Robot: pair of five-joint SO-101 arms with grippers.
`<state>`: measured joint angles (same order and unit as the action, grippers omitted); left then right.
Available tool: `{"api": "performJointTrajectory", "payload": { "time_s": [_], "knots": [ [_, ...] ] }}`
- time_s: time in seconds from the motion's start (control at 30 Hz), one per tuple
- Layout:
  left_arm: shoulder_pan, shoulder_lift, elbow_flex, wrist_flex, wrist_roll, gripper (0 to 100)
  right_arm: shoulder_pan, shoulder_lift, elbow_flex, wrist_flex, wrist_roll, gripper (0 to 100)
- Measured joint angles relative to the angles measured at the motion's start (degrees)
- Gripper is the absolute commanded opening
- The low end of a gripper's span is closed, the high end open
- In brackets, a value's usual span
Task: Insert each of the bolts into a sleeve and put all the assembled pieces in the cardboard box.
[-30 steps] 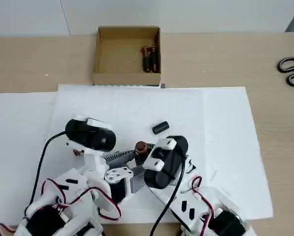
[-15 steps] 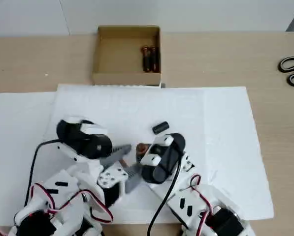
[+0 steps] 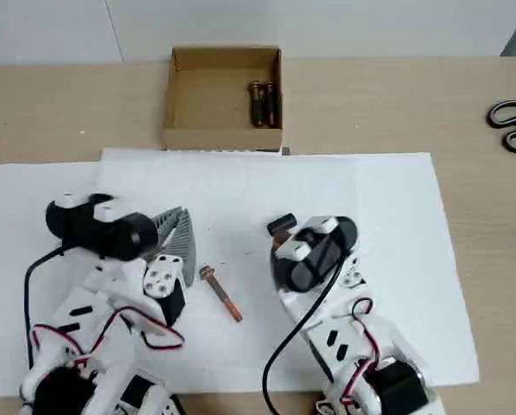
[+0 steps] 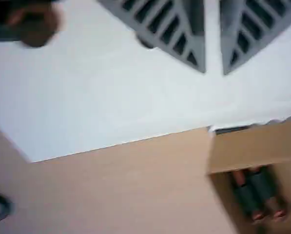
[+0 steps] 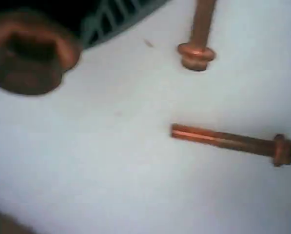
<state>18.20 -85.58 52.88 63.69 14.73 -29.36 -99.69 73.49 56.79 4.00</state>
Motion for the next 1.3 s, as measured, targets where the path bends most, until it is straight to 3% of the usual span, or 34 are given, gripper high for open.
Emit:
{"api": "performJointTrajectory", "payload": {
  "time_s": [0.2,0.4,0.6,0.83,1.3],
  "knots": [
    [-9.05,0.18,10.46,-0.18,-0.09,1,3.78,0.00,0.00,0.00,-0.97,0.4],
    [-18.55,0.35,21.63,-6.07,-0.09,1,4.22,0.00,1.58,0.00,-3.78,0.4],
    [-19.78,0.35,30.77,-13.36,-0.44,1,4.04,0.00,1.58,0.00,-7.38,0.4],
    [-19.96,0.35,37.71,-14.68,-0.44,1,4.04,0.00,1.58,0.00,-8.53,0.4],
    [-19.96,0.35,38.33,-17.58,-0.44,1,4.04,0.18,2.64,0.00,-10.73,0.4]
  ]
}}
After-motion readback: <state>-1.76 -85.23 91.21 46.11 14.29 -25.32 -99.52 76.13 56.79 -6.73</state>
